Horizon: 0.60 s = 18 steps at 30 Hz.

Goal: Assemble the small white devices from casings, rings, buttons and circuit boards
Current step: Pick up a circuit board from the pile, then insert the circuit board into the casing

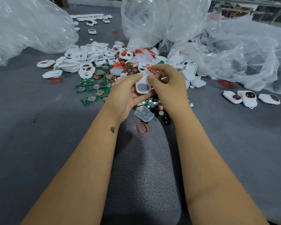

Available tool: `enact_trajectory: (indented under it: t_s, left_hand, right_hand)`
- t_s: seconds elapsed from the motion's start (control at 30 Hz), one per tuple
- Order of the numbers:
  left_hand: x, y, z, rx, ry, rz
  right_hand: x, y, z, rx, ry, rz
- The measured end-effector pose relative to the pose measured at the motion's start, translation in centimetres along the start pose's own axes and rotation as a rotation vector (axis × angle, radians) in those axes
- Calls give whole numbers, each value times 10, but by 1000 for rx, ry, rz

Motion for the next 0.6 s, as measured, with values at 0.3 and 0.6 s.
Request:
enact_trajectory:
  t_s: [0.3,0.6]
  left_hand:
    - [-11,-5,2,148,-130,63]
    - [-16,-7,3,169,-220,-33]
  right_hand:
    - [-35,-14,7,201,-142,-207]
    - [-32,-12,5,176,24,-405]
Point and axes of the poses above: each hand's wrist, its own z-axis towards the middle knuckle, its own x-axis out of the palm, y = z × x, the point moved 4 cm from there along z, towards the middle knuckle, and after that the axes turned 2 degrees about x, right-handed, at the moved point
